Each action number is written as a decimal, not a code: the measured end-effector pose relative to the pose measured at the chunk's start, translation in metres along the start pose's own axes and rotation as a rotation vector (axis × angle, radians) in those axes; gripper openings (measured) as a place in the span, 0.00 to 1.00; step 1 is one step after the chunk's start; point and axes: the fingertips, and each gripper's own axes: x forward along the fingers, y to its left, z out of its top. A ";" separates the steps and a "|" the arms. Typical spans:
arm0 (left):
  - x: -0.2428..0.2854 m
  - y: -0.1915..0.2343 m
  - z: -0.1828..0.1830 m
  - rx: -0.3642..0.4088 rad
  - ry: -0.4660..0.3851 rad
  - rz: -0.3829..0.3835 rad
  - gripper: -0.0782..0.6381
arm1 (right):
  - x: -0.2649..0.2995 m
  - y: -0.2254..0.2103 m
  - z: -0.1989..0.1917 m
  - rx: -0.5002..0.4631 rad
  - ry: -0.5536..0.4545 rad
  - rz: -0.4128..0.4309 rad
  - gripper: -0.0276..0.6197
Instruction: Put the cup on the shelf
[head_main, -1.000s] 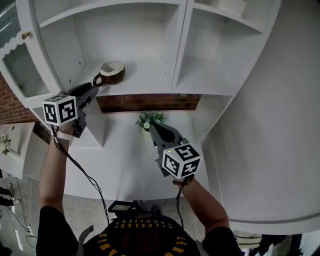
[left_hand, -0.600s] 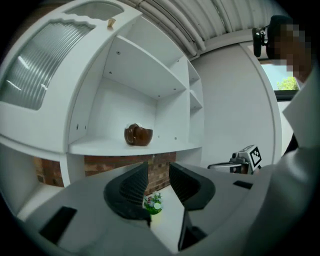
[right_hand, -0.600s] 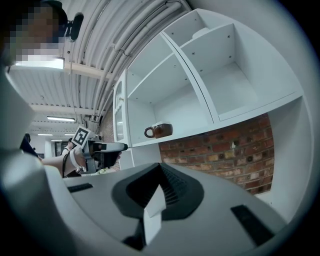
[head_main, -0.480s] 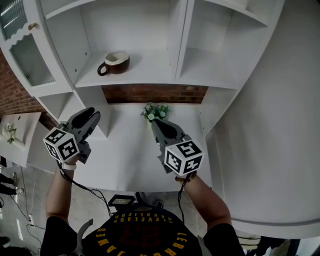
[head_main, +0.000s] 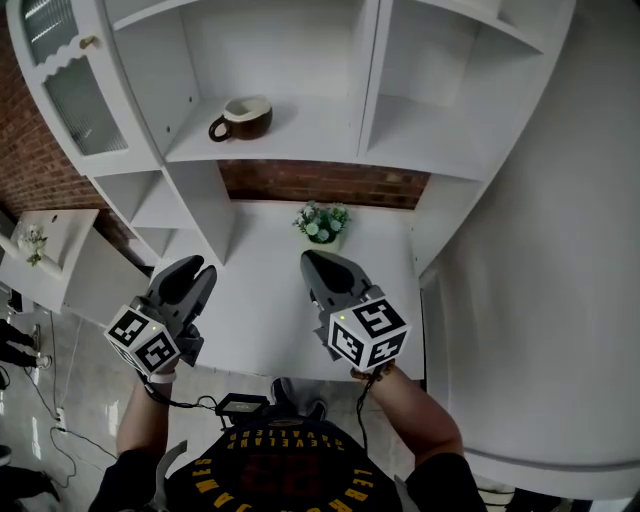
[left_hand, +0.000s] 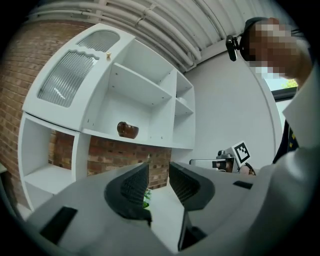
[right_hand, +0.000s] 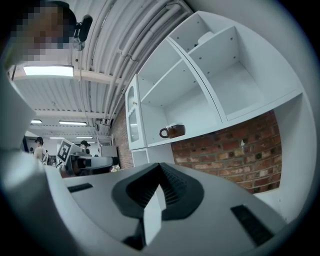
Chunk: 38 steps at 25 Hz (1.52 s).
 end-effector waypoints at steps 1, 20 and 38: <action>-0.002 -0.006 -0.005 -0.006 0.006 0.001 0.29 | -0.003 0.003 0.001 -0.016 -0.005 0.006 0.05; -0.005 -0.044 0.002 0.134 0.025 -0.086 0.29 | -0.021 0.047 0.021 -0.106 -0.082 0.012 0.05; -0.006 -0.013 0.013 0.139 0.004 -0.151 0.28 | -0.008 0.057 0.034 -0.174 -0.081 -0.069 0.05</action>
